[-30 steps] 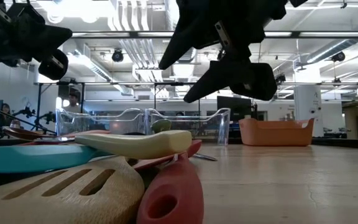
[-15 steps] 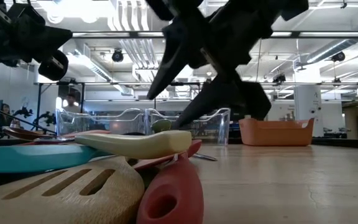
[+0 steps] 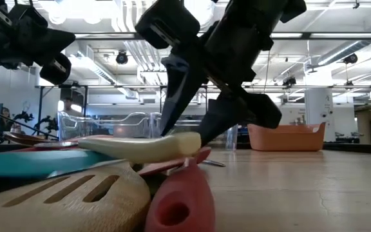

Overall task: Pick & Place Kitchen Items
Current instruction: Put the blue knife into the orange bin

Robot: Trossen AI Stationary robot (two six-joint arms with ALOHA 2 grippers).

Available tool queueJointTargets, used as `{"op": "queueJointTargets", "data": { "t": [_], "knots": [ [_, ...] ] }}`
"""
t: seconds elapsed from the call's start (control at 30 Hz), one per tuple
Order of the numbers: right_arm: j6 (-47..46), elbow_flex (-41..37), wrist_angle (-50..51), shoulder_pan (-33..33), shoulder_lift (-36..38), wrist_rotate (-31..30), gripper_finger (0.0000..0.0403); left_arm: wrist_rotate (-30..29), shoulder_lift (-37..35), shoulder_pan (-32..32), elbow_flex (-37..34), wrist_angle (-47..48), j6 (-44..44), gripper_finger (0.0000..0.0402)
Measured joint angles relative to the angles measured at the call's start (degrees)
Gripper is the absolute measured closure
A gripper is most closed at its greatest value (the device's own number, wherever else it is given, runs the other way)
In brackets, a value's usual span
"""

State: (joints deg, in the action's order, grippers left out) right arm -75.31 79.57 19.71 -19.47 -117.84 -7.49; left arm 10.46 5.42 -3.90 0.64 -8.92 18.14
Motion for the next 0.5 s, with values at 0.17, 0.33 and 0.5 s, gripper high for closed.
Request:
{"op": "queueJointTargets", "data": {
  "t": [0.17, 0.33, 0.5],
  "knots": [
    [0.1, 0.8, -0.2, 0.1, 0.0, 0.0, 0.0227, 0.0, 0.0, 0.0, 0.0, 0.0, 0.0, 0.0390],
    [0.4, 1.1, -0.1, 0.5, 0.0, -0.2, 0.0228, 0.0, 0.0, 0.0, 0.0, 0.0, 0.1, 0.0390],
    [0.1, 0.9, 0.6, 0.6, 0.0, -0.2, 0.0230, 0.0, 0.0, 0.0, 0.0, 0.0, 0.1, 0.0390]
  ]
}}
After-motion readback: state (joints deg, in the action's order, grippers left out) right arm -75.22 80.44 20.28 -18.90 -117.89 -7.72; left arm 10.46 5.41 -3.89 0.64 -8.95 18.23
